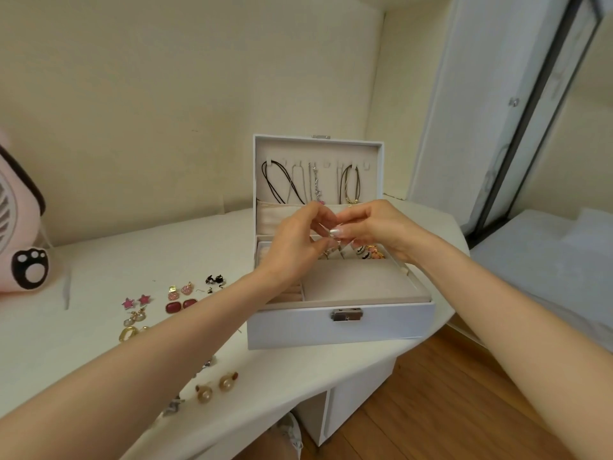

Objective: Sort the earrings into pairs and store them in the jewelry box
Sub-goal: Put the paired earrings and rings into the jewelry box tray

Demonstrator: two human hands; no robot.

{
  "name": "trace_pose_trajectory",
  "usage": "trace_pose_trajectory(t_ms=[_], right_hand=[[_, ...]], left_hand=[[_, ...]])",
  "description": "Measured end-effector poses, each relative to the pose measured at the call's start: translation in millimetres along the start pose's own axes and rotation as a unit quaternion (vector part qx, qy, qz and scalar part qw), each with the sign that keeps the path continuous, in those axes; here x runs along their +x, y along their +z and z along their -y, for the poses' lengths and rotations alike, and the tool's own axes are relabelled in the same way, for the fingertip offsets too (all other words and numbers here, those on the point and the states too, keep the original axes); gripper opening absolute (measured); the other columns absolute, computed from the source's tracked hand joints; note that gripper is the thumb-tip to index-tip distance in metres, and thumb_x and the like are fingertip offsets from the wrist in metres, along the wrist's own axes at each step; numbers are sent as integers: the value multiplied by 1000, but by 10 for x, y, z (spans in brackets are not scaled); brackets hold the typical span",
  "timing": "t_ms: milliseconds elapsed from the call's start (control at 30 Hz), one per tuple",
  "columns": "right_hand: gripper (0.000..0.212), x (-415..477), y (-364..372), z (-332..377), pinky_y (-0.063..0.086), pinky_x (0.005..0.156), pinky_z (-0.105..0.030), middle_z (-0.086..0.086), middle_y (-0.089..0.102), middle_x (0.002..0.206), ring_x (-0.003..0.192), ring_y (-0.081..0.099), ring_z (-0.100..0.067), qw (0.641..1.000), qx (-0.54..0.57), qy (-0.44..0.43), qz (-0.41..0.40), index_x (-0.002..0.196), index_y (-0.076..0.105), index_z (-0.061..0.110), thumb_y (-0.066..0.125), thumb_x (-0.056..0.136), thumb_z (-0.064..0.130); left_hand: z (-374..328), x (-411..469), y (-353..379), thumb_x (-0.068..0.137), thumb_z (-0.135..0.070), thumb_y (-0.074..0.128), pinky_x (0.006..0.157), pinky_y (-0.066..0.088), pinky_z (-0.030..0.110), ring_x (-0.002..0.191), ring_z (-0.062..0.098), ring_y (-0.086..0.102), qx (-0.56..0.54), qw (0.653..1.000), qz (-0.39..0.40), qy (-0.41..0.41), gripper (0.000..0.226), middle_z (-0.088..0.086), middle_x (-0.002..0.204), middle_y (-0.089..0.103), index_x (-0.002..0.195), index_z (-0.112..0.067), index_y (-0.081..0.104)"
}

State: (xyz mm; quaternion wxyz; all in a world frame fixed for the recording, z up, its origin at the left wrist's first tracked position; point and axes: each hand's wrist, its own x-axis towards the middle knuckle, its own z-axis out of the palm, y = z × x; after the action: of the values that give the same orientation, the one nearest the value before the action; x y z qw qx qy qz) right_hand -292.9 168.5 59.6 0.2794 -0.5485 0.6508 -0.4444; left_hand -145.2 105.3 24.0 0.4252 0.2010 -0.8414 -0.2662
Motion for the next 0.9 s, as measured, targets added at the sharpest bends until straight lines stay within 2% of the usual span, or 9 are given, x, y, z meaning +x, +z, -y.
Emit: trace_pose_trajectory(t_ms=[100, 200, 300, 400, 467, 567, 633, 767, 900], right_hand=[[18, 63, -59, -62, 48, 62, -18, 0, 70, 82, 74, 62, -11, 994, -84, 6, -72, 86, 74, 16, 71, 78, 1], [9, 124, -109, -180, 49, 53, -12, -3, 68, 71, 58, 62, -5, 983, -135, 23, -124, 84, 74, 8, 73, 76, 2], [6, 157, -112, -291, 52, 55, -16, -7, 68, 68, 53, 61, -8, 974, -170, 16, -149, 75, 73, 10, 74, 76, 4], [5, 176, -85, -368, 50, 67, -25, -1, 69, 71, 65, 59, -9, 960, -236, -3, -153, 77, 75, 14, 76, 74, 12], [6, 185, -72, -393, 42, 67, -24, 4, 67, 74, 71, 56, -8, 946, -288, -10, -150, 78, 75, 20, 78, 73, 19], [7, 195, -71, -402, 37, 67, -23, 7, 65, 73, 76, 54, -9, 938, -312, -10, -149, 76, 75, 22, 79, 72, 20], [7, 207, -68, -405, 39, 66, -24, 10, 62, 67, 74, 54, -10, 938, -312, -6, -149, 76, 75, 21, 79, 71, 18], [7, 241, -51, -418, 52, 71, -32, 11, 59, 61, 69, 57, -12, 941, -309, 6, -138, 76, 75, 18, 79, 72, 13], [10, 266, -41, -419, 49, 68, -29, 8, 64, 66, 77, 61, -13, 939, -313, 8, -140, 73, 74, 19, 79, 71, 11]], left_hand=[[62, -15, 48, 84, -5, 61, 67, 45, 14, 89, 10, 58, 19, 999, -20, -17, 22, -3, 108, 59, 102, -15, 54], [95, -23, 48, 88, -5, 55, 66, 44, 15, 86, 12, 57, 31, 998, -36, -37, 14, 0, 106, 58, 98, -14, 56], [95, -24, 40, 88, -5, 54, 66, 41, 10, 84, 12, 55, 44, 998, -35, -34, 11, 0, 104, 58, 95, -12, 58], [85, -31, 40, 88, -5, 54, 67, 38, 4, 82, 9, 52, 58, 997, -30, -31, 11, -3, 102, 54, 94, -12, 60], [82, -30, 39, 88, -5, 53, 67, 37, 3, 81, 8, 52, 62, 997, -28, -31, 11, -2, 102, 54, 93, -13, 60], [83, -27, 41, 88, -5, 53, 68, 37, 5, 82, 9, 52, 66, 997, -23, -33, 12, 1, 103, 55, 91, -13, 61], [78, -29, 43, 88, -4, 53, 68, 37, 8, 82, 10, 52, 65, 997, -20, -33, 12, 3, 103, 56, 91, -12, 62], [65, -30, 36, 87, -3, 53, 69, 39, 12, 83, 12, 54, 65, 997, -17, -35, 13, 5, 103, 56, 91, -11, 63], [56, -36, 36, 88, -4, 53, 73, 41, 18, 85, 14, 55, 63, 997, -16, -36, 12, 5, 104, 57, 92, -11, 62]])
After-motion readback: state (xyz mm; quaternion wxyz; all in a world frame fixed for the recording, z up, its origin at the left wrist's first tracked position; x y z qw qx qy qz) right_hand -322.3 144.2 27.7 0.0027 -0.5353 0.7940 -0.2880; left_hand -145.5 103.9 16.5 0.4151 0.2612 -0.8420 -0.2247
